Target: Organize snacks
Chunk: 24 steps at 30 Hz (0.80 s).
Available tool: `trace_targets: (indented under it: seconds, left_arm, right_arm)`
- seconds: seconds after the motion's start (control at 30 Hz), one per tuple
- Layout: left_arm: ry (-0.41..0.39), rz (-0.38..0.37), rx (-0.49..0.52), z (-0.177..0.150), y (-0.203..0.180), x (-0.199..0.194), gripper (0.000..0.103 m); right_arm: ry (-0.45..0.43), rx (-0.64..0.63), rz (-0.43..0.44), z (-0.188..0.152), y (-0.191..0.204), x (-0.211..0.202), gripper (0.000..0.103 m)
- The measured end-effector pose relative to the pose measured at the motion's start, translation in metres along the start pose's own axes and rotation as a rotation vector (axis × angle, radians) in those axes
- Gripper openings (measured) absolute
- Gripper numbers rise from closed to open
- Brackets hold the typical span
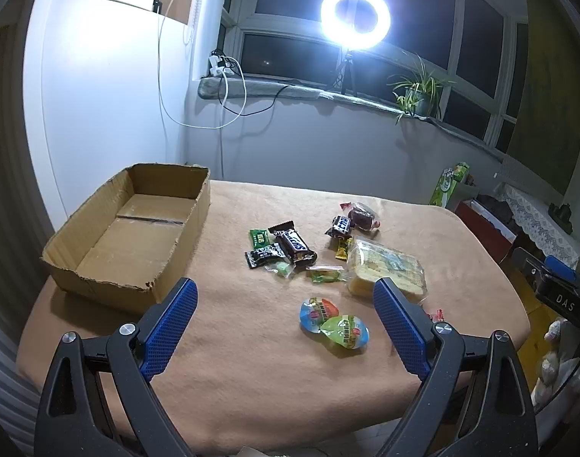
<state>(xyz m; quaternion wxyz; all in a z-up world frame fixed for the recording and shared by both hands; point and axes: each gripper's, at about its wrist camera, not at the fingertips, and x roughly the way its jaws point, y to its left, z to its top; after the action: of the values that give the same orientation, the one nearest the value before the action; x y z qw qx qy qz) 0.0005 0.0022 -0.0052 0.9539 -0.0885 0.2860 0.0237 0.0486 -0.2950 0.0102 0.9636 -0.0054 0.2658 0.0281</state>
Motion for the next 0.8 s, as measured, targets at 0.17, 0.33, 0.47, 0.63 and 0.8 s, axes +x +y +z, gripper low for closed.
trace_targets:
  seconds: [0.17, 0.33, 0.47, 0.63, 0.8]
  left_arm:
    - [-0.001, -0.001, -0.002, -0.0003, -0.0005, -0.0004, 0.094]
    - [-0.001, -0.001, 0.001, -0.0002, -0.0010, -0.0019, 0.094]
    - [-0.002, -0.001, 0.001, 0.0002, -0.0017, -0.0026, 0.094]
    - [-0.001, -0.002, -0.001, 0.0008, -0.0021, -0.0026, 0.094]
    - [-0.001, -0.001, -0.001, 0.0005, -0.0020, -0.0027, 0.094]
  right_arm:
    - [-0.004, -0.005, 0.002, -0.0041, 0.0054, -0.0071, 0.103]
    - [-0.004, -0.004, 0.000, -0.0039, 0.0054, -0.0064, 0.103]
    - [-0.004, -0.007, 0.003, -0.0034, 0.0044, -0.0058, 0.103]
    - [-0.004, -0.005, 0.004, -0.0033, 0.0042, -0.0054, 0.103]
    - [-0.003, -0.003, 0.005, -0.0048, 0.0047, -0.0073, 0.103]
